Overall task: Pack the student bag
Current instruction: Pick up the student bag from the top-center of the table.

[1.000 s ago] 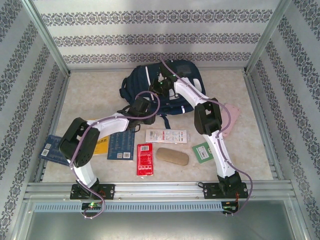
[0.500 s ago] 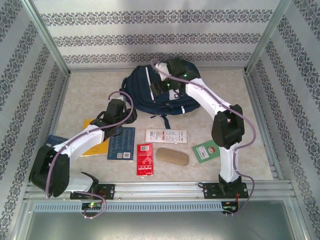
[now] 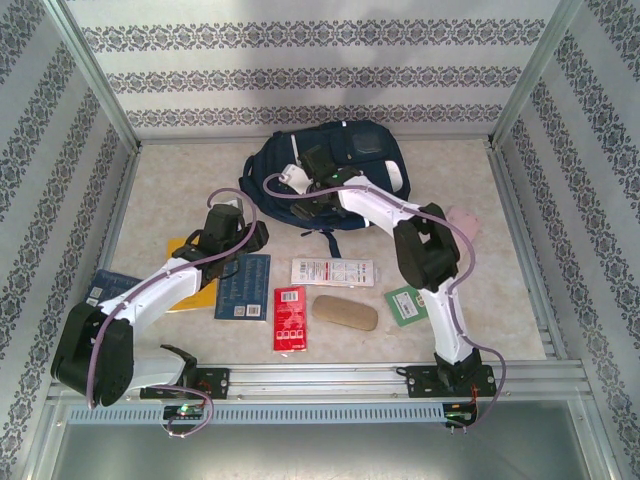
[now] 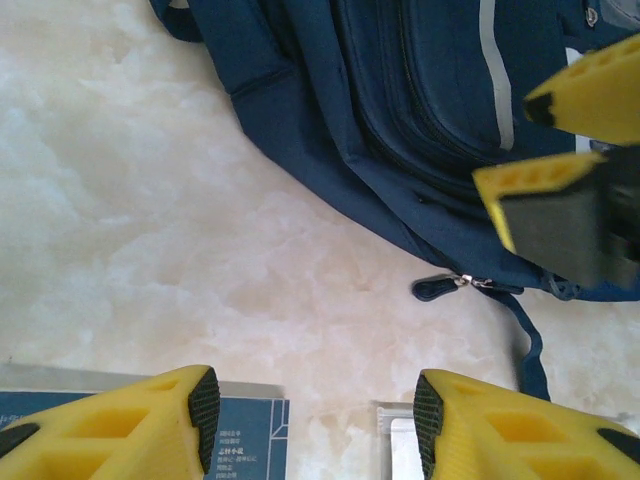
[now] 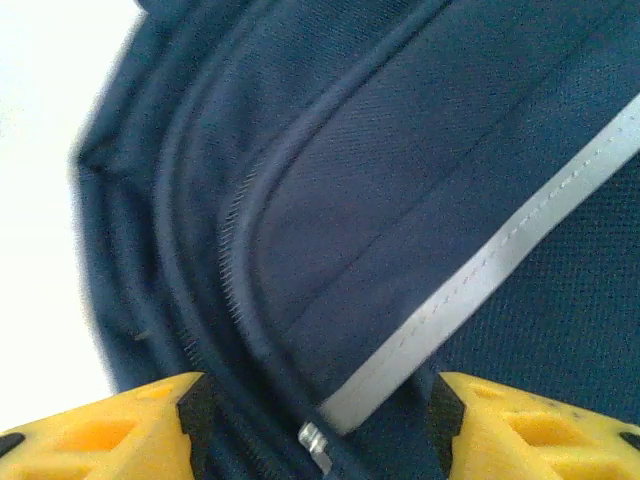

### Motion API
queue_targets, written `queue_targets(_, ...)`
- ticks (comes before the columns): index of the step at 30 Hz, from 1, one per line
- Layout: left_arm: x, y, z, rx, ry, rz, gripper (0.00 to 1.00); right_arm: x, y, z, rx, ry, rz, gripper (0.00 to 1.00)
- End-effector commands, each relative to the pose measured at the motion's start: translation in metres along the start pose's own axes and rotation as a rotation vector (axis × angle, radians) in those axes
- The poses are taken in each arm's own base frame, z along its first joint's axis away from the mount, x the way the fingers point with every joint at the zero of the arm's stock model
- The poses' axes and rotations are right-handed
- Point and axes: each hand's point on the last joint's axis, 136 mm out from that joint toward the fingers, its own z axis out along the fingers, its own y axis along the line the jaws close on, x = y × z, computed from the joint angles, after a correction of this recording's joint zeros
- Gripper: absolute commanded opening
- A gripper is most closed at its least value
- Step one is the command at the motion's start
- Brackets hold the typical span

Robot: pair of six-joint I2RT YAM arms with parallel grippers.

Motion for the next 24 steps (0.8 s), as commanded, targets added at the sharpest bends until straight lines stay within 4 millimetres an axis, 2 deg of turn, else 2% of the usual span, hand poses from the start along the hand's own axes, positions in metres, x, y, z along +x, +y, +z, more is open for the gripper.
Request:
queue_targets(1, -0.009, -0.004, -0.001, 0.028, -0.024, -0.02, 0.56, 0.003, -0.019, 0.02, 0.091, 0.042, 0.0, 0.59)
queue_targets(4, -0.008, -0.004, 0.001, 0.031, -0.02, -0.022, 0.56, 0.003, -0.026, 0.033, 0.126, 0.049, 0.014, 0.51)
queue_targets(5, -0.007, -0.004, 0.002, 0.034, -0.017, -0.023, 0.56, 0.002, -0.028, 0.035, 0.13, 0.047, 0.017, 0.46)
queue_targets(7, -0.006, -0.005, 0.003, 0.035, -0.008, -0.021, 0.56, -0.002, -0.025, 0.039, 0.112, 0.036, 0.026, 0.29)
queue_targets(10, -0.005, -0.005, 0.003, 0.041, -0.008, -0.011, 0.55, -0.014, -0.028, 0.028, 0.118, -0.006, 0.038, 0.09)
queue_targets(13, -0.009, -0.007, 0.001, 0.042, -0.014, 0.006, 0.56, -0.03, -0.036, 0.005, 0.14, -0.072, 0.046, 0.0)
queue_targets(19, -0.019, -0.02, 0.004, 0.068, -0.01, 0.075, 0.58, -0.057, -0.043, -0.044, 0.051, -0.186, 0.12, 0.0)
queue_targets(24, -0.021, -0.036, 0.019, 0.117, 0.033, 0.199, 0.6, -0.065, -0.04, -0.071, -0.067, -0.24, 0.199, 0.0)
